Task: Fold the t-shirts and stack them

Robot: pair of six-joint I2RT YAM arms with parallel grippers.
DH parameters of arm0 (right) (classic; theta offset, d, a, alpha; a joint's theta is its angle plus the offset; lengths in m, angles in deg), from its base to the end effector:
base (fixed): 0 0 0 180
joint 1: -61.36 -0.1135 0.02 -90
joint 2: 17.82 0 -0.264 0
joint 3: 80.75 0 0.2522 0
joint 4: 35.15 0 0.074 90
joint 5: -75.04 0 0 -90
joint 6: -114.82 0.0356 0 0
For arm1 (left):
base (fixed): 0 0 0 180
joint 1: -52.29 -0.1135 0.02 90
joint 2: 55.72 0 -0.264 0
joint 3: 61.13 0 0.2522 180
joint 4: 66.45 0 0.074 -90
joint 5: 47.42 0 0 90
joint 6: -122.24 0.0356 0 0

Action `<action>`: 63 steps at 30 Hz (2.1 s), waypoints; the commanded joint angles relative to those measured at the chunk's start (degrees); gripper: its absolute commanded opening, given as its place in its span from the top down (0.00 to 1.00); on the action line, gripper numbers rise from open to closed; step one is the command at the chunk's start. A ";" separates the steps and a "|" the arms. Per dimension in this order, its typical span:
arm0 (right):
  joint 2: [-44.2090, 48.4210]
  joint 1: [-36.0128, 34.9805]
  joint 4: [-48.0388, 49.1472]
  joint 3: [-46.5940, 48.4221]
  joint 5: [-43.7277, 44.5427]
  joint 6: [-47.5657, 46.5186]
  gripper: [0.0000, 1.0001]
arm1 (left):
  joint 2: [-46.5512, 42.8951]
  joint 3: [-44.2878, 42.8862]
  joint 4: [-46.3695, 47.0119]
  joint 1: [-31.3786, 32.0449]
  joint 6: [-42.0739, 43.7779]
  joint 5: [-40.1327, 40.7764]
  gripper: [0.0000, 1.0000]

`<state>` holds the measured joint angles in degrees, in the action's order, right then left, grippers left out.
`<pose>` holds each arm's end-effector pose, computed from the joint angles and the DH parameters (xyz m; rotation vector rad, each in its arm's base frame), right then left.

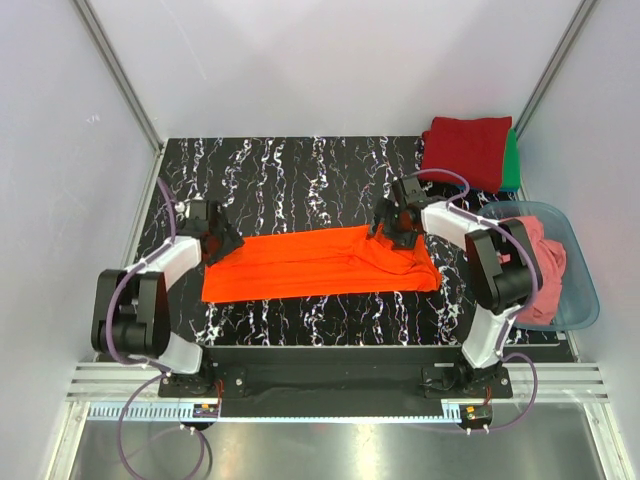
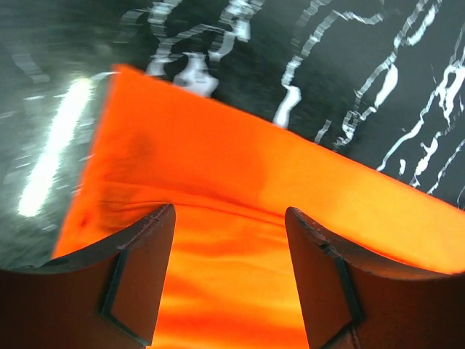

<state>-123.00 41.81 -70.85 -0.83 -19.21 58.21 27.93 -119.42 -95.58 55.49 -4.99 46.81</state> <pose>0.3481 0.1264 0.1649 0.2987 2.6758 0.4002 0.2820 -0.0131 0.1787 -0.7685 2.4093 -0.1921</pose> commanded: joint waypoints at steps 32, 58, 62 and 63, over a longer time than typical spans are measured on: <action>-61.99 5.58 -11.05 96.20 -22.46 6.78 0.24 | 8.18 9.04 11.07 54.08 -36.76 -12.05 0.39; -16.85 2.76 -1.35 55.90 -10.47 -8.78 0.00 | -17.81 -3.46 -20.83 65.70 -29.48 16.42 0.36; 3.02 2.68 -2.23 20.97 -3.93 -3.25 0.00 | -20.37 0.40 -20.40 65.79 -29.65 17.13 0.36; 9.58 2.68 -3.11 15.90 -3.66 -1.93 0.00 | -20.64 2.15 -20.13 65.79 -30.00 17.04 0.36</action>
<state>-125.04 44.48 -70.26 29.96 -29.76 53.49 9.16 -119.84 -116.00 120.97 -35.72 60.45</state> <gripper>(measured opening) 0.994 0.639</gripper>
